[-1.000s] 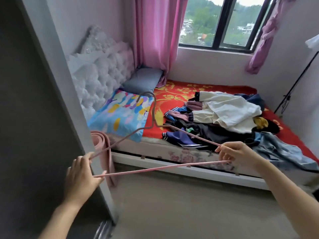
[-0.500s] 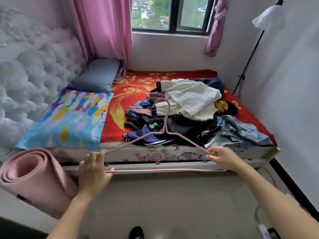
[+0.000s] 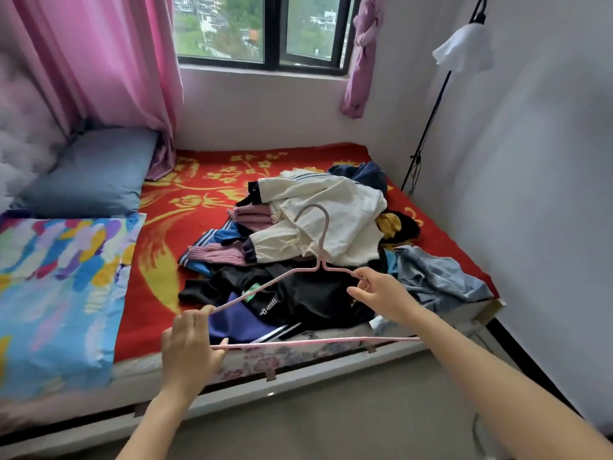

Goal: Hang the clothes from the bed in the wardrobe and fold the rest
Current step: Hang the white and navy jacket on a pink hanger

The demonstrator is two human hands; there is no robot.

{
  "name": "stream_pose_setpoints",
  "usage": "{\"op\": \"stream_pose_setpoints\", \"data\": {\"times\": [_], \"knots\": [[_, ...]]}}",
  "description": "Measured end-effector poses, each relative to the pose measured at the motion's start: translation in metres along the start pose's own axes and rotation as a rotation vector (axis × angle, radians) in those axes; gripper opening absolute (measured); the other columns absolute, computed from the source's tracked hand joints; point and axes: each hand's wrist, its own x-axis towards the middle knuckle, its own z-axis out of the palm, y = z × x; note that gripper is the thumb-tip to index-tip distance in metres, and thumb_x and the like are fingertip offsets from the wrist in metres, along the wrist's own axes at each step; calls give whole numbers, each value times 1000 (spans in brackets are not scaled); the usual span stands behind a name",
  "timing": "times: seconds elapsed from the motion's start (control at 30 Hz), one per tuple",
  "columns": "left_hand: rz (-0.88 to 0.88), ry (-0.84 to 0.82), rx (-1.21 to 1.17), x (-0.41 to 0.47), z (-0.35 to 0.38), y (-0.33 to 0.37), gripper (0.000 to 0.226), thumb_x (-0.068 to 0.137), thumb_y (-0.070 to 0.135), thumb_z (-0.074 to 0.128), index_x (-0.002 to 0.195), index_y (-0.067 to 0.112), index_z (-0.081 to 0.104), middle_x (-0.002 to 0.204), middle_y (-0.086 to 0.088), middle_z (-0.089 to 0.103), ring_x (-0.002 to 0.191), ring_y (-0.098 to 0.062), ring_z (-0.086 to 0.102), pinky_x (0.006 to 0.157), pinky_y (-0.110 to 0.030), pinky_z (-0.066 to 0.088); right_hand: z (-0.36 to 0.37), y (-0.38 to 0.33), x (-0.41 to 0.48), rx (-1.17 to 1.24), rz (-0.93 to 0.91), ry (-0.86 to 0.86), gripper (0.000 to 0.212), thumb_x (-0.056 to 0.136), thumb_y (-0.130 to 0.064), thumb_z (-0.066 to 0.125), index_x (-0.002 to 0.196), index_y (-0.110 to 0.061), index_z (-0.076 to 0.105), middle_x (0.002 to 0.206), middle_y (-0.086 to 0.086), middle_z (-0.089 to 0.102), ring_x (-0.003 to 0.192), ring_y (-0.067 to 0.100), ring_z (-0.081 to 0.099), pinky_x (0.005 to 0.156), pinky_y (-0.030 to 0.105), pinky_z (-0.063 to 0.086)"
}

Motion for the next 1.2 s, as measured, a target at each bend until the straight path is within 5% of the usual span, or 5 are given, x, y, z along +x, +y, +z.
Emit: {"op": "stream_pose_setpoints", "data": {"times": [0.23, 0.6, 0.73, 0.87, 1.2], "knots": [[124, -100, -76, 77, 76, 41, 88, 28, 9, 94, 102, 11, 46, 94, -18, 62, 88, -26, 41, 59, -45, 49, -16, 53, 51, 168, 129, 30, 33, 91, -37, 56, 116, -16, 59, 79, -9, 59, 75, 7, 57, 71, 21, 44], [253, -143, -44, 192, 179, 152, 93, 25, 9, 92, 104, 13, 45, 94, -15, 64, 89, -29, 52, 61, -45, 51, -102, 176, 150, 349, 199, 86, 37, 94, -25, 55, 59, -14, 52, 40, -9, 48, 34, 0, 44, 46, 14, 37], [186, -277, 90, 227, 210, 190, 106, 29, 11, 90, 124, 16, 43, 107, -19, 61, 95, -41, 62, 70, -51, 51, -129, 216, 182, 367, 213, 87, 35, 95, -26, 52, 64, -12, 55, 52, -1, 51, 49, 9, 48, 57, 25, 38], [-8, -407, 136, 243, 238, 203, 92, 75, 32, 73, 149, 22, 19, 146, -12, 29, 136, -31, 25, 106, -44, 27, -141, 256, 207, 331, 242, 89, 37, 97, -27, 49, 62, -14, 51, 55, -3, 50, 54, 11, 47, 66, 33, 39], [-295, -464, -14, 278, 286, 181, 71, 83, 33, 66, 144, 20, 32, 136, -8, 39, 126, -28, 35, 97, -42, 37, -120, 331, 266, 260, 422, -34, 41, 98, -28, 45, 60, -14, 48, 66, 6, 57, 72, 25, 56, 72, 34, 43]]}}
